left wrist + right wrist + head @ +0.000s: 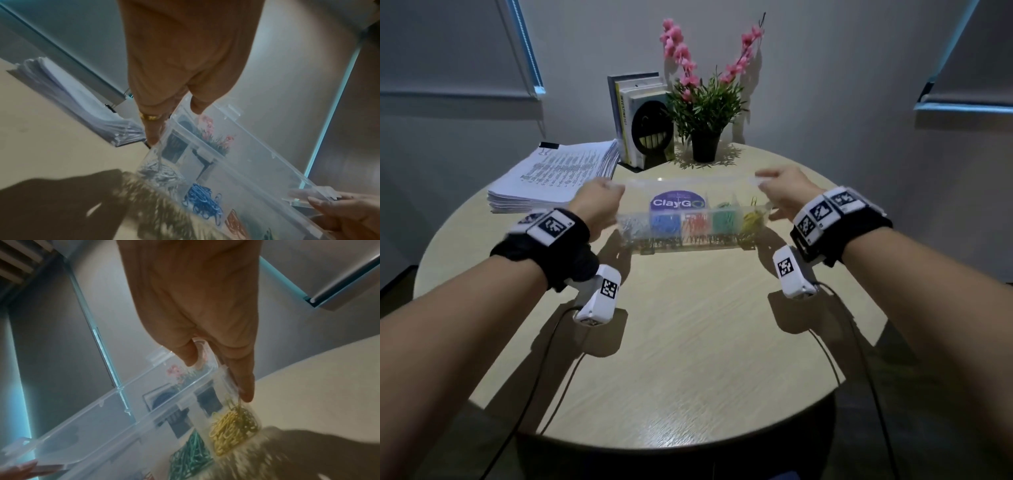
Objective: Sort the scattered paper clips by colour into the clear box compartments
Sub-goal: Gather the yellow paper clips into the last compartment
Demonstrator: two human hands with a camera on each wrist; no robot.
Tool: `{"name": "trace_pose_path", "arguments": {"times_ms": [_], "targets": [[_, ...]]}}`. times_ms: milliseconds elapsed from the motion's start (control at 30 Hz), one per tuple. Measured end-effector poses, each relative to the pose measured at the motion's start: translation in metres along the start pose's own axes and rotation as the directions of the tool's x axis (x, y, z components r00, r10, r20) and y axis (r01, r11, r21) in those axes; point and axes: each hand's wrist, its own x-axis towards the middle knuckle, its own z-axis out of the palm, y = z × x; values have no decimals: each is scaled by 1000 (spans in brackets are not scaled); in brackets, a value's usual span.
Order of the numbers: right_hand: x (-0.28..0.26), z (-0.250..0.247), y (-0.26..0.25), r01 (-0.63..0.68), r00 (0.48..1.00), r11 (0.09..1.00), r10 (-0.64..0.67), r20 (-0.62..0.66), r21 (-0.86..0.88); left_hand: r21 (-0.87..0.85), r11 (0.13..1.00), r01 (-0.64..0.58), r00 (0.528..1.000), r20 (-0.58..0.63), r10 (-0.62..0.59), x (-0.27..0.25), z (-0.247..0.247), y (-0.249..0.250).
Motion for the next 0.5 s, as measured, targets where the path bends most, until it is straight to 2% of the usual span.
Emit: {"name": "trace_pose_path", "arguments": {"times_ms": [167, 300, 400, 500], "targets": [[6, -21, -45, 46, 998, 997, -49, -50, -62, -41, 995, -92, 996, -7, 92, 0, -7, 45], [8, -29, -48, 45, 999, 996, -47, -19, -82, -66, 991, -114, 990, 77, 119, -8, -12, 56], [9, -26, -34, 22, 999, 999, -20, 34, -49, -93, 994, -48, 990, 127, 60, -12, -12, 45], [8, -16, -16, -21, 997, 1000, 21, 80, -1, -115, 993, 34, 993, 115, -21, -14, -15, 27]]}}
